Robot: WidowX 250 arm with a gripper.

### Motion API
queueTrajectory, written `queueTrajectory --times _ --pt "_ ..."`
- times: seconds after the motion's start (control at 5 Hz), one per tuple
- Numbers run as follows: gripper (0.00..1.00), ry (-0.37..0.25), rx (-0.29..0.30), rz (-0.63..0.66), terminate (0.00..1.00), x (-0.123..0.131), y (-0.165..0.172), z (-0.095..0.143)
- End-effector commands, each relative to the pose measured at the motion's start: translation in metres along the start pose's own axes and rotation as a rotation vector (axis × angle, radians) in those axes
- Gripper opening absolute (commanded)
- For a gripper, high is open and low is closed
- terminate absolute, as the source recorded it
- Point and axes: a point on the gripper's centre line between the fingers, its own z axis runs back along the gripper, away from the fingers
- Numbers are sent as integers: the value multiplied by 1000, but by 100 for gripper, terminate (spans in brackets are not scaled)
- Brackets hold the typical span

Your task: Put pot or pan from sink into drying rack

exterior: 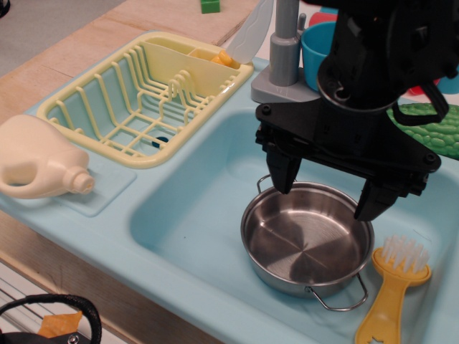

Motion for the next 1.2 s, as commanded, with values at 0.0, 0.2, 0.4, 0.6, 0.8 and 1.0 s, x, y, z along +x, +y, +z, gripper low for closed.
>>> queueTrajectory --times 0.0,0.2,0.4,0.6,0.8,1.0 --pt "100 0 0 0 0 0 0 0" --pt "100 20 -8 130 0 -10 15 -7" --pt "100 44 -14 195 0 -17 27 -13" --pt "100 38 -33 254 0 -25 36 -22" --pt "100 55 -71 290 0 -31 39 -37" --pt "100 66 -104 309 0 -36 39 -52"
